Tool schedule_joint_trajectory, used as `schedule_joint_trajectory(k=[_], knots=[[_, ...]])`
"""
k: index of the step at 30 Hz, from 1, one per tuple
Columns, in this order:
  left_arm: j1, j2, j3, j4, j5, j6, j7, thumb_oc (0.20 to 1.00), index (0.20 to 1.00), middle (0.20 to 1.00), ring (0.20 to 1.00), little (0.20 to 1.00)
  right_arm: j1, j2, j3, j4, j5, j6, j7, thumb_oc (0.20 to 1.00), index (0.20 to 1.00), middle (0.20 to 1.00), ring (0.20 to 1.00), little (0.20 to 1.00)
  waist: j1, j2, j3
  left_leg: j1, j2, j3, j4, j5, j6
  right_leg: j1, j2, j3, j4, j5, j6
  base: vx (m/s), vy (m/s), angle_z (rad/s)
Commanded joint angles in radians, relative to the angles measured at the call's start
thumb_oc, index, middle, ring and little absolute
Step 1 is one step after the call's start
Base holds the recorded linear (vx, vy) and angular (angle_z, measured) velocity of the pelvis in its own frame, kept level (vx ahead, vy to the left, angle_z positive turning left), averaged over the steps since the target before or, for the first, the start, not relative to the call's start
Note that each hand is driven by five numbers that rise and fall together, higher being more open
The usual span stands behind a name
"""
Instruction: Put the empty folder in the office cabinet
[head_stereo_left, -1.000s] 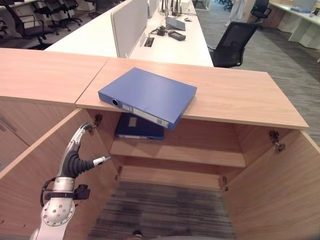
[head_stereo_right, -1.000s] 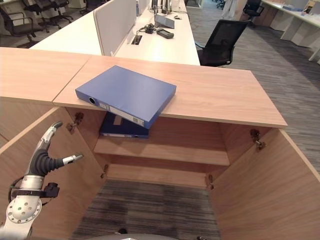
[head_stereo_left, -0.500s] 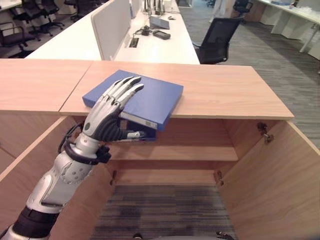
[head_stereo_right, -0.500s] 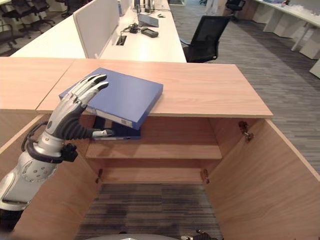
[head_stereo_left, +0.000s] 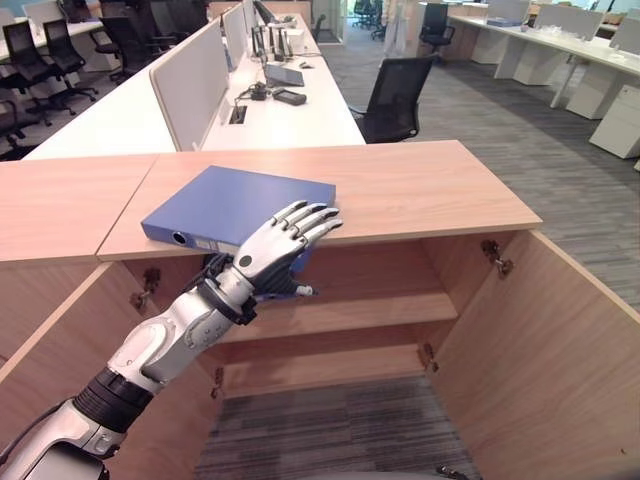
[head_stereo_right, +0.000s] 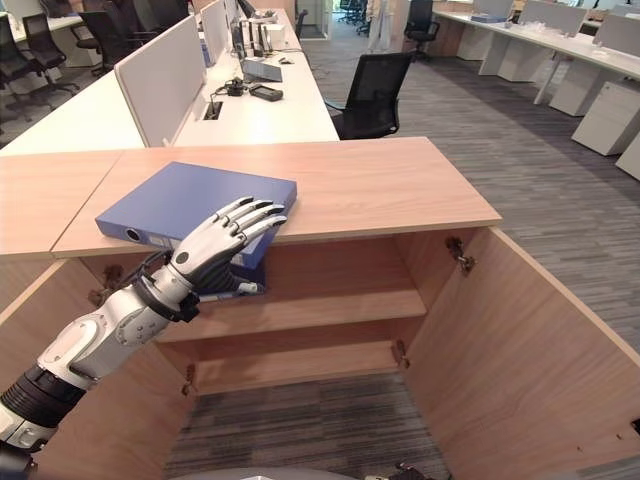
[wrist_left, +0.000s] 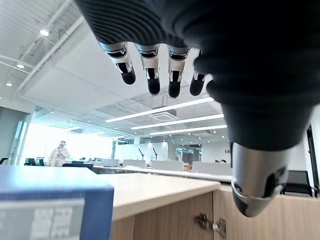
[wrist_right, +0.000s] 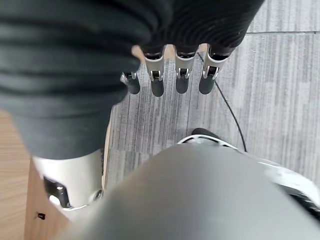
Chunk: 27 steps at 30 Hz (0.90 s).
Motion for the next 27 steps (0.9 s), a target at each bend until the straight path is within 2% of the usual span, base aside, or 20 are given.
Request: schedule_joint_trajectory(k=[1, 6, 13, 16, 27], knots=[[-0.107, 0.008, 0.021, 0.021, 0.028, 0.021, 0.042, 1.0, 1.0, 1.0, 1.0, 1.0, -0.05, 0.06, 0.029, 0.05, 0.046, -0.007, -0.012, 1.0, 1.0, 1.0, 1.0, 1.0, 0.012, -0.031, 0.012, 0.0, 0.036, -0.105, 0.004, -0.07, -0.026, 0.02, -0.022, 0.011, 0.008, -0.019, 0.044, 0.01, 0.015, -0.05], [-0.107, -0.025, 0.021, 0.101, 0.041, 0.051, 0.053, 1.0, 1.0, 1.0, 1.0, 1.0, -0.042, 0.06, 0.029, 0.048, 0.048, -0.007, -0.013, 1.0, 1.0, 1.0, 1.0, 1.0, 0.002, -0.033, 0.008, 0.012, 0.037, -0.094, 0.004, -0.08, -0.026, 0.024, -0.02, 0.023, 0.008, -0.022, 0.046, 0.01, 0.015, -0.1], [-0.153, -0.044, 0.035, 0.217, 0.153, 0.122, 0.146, 1.0, 1.0, 1.0, 1.0, 1.0, -0.037, 0.057, 0.035, 0.045, 0.036, -0.007, -0.018, 1.0, 1.0, 1.0, 1.0, 1.0, -0.006, -0.037, 0.007, 0.02, 0.039, -0.081, 0.004, -0.083, -0.026, 0.023, -0.02, 0.034, 0.008, -0.019, 0.047, 0.0, 0.005, -0.05], [-0.19, -0.056, 0.04, 0.274, 0.205, 0.174, 0.188, 1.0, 1.0, 1.0, 1.0, 1.0, -0.04, 0.055, 0.039, 0.053, 0.03, -0.006, -0.026, 1.0, 1.0, 1.0, 1.0, 1.0, -0.012, -0.039, 0.006, 0.023, 0.038, -0.074, 0.004, -0.086, -0.026, 0.022, -0.02, 0.038, 0.008, -0.018, 0.048, 0.0, 0.0, -0.08], [-0.193, -0.054, 0.057, 0.355, 0.268, 0.236, 0.227, 1.0, 1.0, 1.0, 1.0, 1.0, -0.042, 0.057, 0.047, 0.059, 0.019, -0.005, -0.025, 1.0, 1.0, 1.0, 1.0, 1.0, -0.017, -0.038, 0.004, 0.031, 0.035, -0.061, 0.004, -0.087, -0.024, 0.015, -0.019, 0.053, 0.008, -0.01, 0.049, 0.0, -0.001, -0.05]])
